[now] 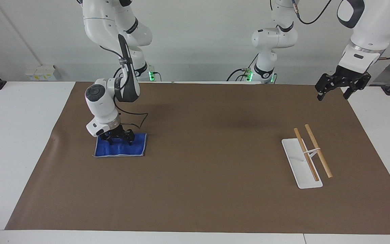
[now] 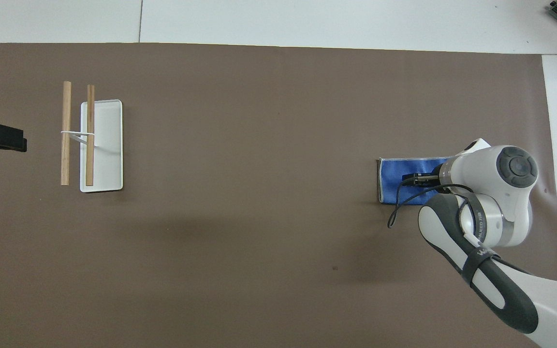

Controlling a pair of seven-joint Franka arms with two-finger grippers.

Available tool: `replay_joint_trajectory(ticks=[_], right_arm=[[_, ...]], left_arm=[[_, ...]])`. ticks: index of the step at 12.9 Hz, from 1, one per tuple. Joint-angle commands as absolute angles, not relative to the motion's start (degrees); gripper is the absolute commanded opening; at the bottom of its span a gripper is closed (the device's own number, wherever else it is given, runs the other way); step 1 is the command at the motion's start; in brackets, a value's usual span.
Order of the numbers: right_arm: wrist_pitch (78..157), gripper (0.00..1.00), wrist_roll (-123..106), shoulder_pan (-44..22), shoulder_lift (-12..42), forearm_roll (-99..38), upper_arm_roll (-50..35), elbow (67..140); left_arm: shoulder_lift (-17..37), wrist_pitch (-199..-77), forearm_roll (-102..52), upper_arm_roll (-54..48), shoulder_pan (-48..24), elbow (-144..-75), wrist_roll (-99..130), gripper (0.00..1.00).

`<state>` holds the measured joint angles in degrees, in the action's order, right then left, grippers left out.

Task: Right arm passes towel to left arm to hang
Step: 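Close the right gripper on the towel edge and lift it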

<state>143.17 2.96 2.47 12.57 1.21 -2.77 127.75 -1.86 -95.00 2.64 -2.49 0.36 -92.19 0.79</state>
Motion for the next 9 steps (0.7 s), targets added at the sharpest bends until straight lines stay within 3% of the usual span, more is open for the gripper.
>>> replay_joint_trajectory(ticks=[1, 3, 4, 9], right_arm=[[144.67, 0.89, 1.67, 3.25, 12.3, 1.05, -2.99, 129.02], [144.58, 0.22, 2.11, 3.51, 12.3, 1.14, -3.08, 128.94], [144.58, 0.09, 2.2, 3.52, 12.3, 1.06, -3.08, 128.94], [143.79, 0.07, 2.37, 2.73, 10.38, 1.05, -3.25, 128.58]], left_arm=[[-2.55, -95.1, 1.93, -2.37, 0.53, -93.08, 1.05, 1.0], [-2.55, -95.1, 1.93, -2.37, 0.53, -93.08, 1.05, 1.0], [-2.55, -95.1, 1.93, -2.37, 0.53, -93.08, 1.05, 1.0], [-2.55, -95.1, 1.93, -2.37, 0.53, -93.08, 1.05, 1.0]])
